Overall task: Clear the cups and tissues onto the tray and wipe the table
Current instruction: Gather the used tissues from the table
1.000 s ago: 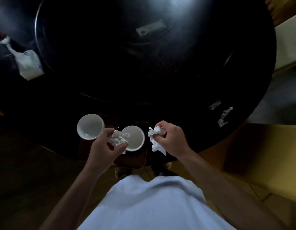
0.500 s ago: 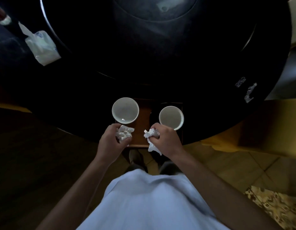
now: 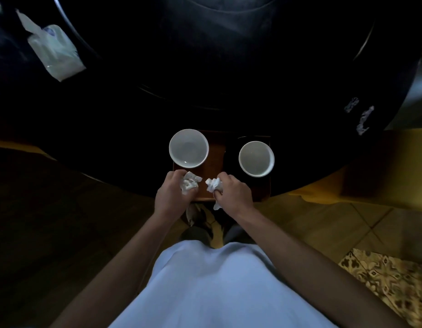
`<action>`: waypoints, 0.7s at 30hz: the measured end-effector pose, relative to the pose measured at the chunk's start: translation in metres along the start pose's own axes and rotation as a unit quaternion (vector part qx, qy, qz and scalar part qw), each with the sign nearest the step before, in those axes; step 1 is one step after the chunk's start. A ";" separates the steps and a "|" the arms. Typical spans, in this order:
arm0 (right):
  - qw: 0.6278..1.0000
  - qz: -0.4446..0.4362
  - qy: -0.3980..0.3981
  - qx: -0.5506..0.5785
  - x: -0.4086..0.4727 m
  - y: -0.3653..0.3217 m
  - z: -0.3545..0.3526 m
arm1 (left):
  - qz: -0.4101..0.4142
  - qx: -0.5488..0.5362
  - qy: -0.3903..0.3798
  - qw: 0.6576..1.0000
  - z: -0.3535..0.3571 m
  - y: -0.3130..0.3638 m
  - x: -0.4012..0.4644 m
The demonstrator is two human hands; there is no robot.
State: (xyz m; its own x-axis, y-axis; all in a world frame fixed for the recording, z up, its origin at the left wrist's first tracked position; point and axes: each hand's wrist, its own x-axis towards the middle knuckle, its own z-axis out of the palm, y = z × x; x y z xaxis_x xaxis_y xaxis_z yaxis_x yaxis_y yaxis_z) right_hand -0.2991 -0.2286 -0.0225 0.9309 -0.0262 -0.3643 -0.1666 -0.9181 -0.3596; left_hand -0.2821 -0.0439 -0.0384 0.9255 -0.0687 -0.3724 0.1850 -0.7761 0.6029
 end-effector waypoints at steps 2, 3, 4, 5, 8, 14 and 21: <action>1.000 0.005 -0.008 0.015 0.000 0.000 0.001 | -0.003 0.012 -0.013 1.000 0.001 -0.001 0.000; 1.000 0.010 -0.012 0.020 0.000 0.000 0.001 | -0.003 0.018 -0.022 1.000 0.002 -0.001 0.000; 1.000 0.014 -0.013 0.022 0.000 0.000 0.000 | -0.003 0.024 -0.028 0.999 0.003 -0.002 -0.001; 1.000 0.017 -0.010 0.021 -0.001 0.001 -0.001 | -0.003 0.028 -0.031 0.999 0.003 -0.003 -0.002; 0.999 0.020 0.006 0.029 -0.002 0.004 -0.002 | -0.010 0.030 -0.029 0.999 0.005 -0.003 -0.003; 0.998 0.006 0.039 0.044 -0.011 0.007 -0.017 | 0.016 0.050 0.029 0.998 -0.003 0.000 -0.011; 0.987 0.013 0.156 0.042 -0.046 0.040 -0.096 | 0.206 0.003 0.125 0.970 0.003 0.081 -0.008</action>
State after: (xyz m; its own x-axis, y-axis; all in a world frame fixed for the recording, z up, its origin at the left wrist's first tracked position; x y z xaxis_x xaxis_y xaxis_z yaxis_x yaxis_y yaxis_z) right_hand -0.3177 -0.3024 0.0627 0.9785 -0.1819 -0.0972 -0.2061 -0.8802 -0.4276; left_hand -0.2749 -0.1082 0.0117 0.9719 -0.2202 0.0836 -0.2196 -0.7192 0.6592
